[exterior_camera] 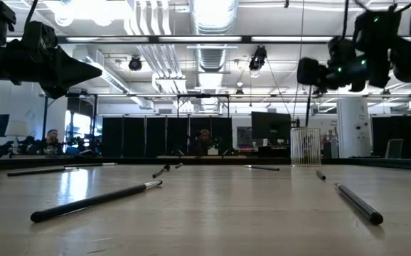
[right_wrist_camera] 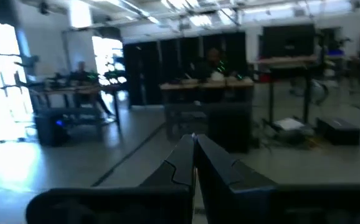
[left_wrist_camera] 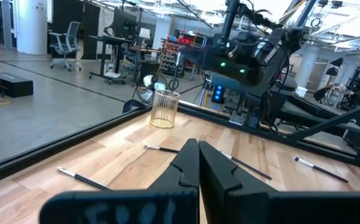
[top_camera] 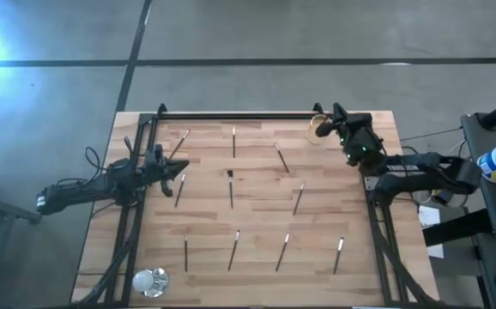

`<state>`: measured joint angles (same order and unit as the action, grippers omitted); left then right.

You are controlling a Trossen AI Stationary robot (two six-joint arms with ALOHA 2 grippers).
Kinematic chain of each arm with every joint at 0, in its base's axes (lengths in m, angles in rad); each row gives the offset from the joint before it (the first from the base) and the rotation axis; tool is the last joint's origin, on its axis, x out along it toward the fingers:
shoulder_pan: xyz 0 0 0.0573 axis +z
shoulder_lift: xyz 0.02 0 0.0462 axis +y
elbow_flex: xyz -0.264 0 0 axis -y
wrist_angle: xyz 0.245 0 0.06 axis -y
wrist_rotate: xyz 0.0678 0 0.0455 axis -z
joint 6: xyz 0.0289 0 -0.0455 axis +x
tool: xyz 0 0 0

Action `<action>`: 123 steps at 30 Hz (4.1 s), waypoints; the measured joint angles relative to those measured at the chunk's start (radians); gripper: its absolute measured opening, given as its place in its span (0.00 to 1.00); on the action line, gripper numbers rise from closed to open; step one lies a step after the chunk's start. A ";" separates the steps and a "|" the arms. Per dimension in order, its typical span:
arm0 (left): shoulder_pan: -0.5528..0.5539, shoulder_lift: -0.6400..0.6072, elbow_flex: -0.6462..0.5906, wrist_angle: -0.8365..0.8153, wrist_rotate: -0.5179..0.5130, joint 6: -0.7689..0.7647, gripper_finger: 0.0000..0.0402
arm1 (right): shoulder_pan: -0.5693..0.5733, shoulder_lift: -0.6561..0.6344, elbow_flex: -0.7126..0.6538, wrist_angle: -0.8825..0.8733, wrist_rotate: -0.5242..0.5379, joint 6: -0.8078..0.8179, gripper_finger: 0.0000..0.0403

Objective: Put items in baskets/containers
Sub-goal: Put the black eyeshadow brush into the gold pen holder, then put the black eyebrow brush into the gold pen holder

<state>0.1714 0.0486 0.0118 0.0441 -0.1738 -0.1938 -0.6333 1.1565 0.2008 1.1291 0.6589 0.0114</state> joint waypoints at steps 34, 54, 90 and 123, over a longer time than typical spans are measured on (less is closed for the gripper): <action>0.000 0.000 0.000 0.055 -0.082 -0.025 0.00 | -0.088 0.296 0.209 -0.385 -0.028 0.276 0.19; 0.000 0.205 0.116 0.056 -0.147 -0.202 0.00 | 0.009 -0.052 0.210 -0.730 -0.365 0.119 0.02; 0.091 1.177 0.556 -0.723 -0.105 -0.734 0.25 | 0.121 -0.044 0.133 -0.619 -0.371 0.063 0.02; 0.109 1.102 0.482 -0.610 -0.190 -0.603 0.00 | 0.120 -0.044 0.131 -0.617 -0.372 0.056 0.02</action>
<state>0.2802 1.1507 0.4934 -0.5661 -0.3636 -0.7969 -0.5128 1.1130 0.3321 0.5121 0.2872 0.0669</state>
